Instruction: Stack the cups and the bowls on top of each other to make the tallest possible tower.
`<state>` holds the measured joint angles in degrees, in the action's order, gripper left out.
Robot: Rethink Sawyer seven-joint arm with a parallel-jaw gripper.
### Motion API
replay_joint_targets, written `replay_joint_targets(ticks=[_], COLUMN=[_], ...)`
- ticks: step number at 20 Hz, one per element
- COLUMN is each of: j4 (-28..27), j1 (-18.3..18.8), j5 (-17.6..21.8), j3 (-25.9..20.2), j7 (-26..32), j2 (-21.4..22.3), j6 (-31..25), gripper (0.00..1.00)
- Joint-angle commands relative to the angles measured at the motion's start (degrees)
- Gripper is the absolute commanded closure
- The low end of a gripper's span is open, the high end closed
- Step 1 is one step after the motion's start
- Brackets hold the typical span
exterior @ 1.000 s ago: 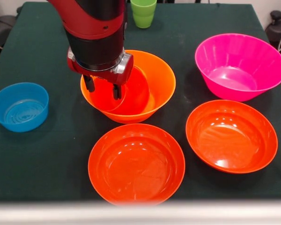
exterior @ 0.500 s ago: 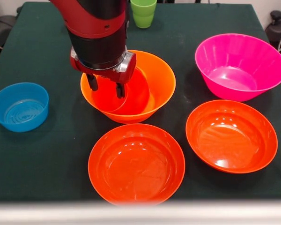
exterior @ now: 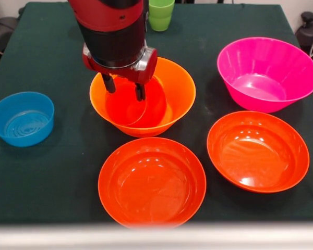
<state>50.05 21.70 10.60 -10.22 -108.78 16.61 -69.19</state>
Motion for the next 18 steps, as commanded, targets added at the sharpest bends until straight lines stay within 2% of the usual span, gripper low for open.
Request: replay_joint_targets(ticks=[1, 16, 18], j4=[5.90, 7.93, 6.78], j1=[-1.62, -1.67, -1.45], j5=[-0.52, -0.12, -0.13], j3=[-0.85, -0.29, -0.76], j7=[0.19, -0.03, -0.72], j2=[1.76, 2.74, 1.61], j6=[-7.08, -8.94, -5.03], gripper=[0.00, 0.00, 0.00])
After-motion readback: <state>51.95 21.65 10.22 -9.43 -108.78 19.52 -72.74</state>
